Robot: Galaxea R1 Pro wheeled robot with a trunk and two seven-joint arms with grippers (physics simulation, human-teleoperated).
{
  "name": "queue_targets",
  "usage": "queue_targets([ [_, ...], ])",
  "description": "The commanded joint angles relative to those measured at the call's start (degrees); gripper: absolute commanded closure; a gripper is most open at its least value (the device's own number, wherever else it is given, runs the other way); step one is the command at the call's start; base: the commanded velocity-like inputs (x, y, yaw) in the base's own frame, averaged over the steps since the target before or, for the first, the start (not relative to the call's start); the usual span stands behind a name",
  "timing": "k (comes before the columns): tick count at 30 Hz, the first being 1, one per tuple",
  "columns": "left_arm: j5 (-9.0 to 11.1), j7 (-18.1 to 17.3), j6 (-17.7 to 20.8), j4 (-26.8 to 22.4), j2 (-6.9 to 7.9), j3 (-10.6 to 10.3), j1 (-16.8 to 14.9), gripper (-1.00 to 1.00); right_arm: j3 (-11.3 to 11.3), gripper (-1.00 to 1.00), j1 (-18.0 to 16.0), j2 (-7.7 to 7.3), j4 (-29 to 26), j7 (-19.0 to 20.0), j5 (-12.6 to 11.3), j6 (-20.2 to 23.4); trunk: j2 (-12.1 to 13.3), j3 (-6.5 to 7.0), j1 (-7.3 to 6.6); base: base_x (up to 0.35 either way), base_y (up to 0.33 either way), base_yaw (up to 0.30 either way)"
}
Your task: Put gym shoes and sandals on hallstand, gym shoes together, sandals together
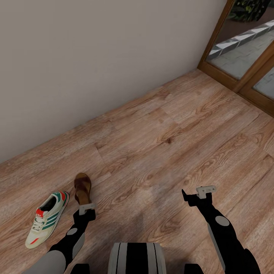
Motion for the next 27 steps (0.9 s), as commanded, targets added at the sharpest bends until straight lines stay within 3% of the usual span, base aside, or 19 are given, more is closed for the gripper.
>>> queue_targets([
  [1, -0.82, 0.20, -0.17, 0.04, -0.06, 0.13, -0.02, 1.00, -0.10, -1.00, -0.02, 0.03, -0.07, 0.43, 0.60, 0.26, -0.01, -0.03, -0.01, 0.000, 0.000, 0.000],
  [6, -0.83, 0.17, -0.17, 0.04, -0.21, -0.09, 0.03, 1.00, -0.10, -1.00, -0.02, 0.02, -0.08, 0.43, 0.60, 0.26, -0.01, -0.03, -0.01, 0.000, 0.000, 0.000],
  [27, -1.24, -0.60, -0.10, 0.11, -0.59, 0.04, 0.04, 1.00, -0.03, -1.00, 0.04, -0.05, -0.38, 0.43, 0.71, 0.28, 0.27, 4.62, -0.55, 0.000, 0.000, 0.000],
])
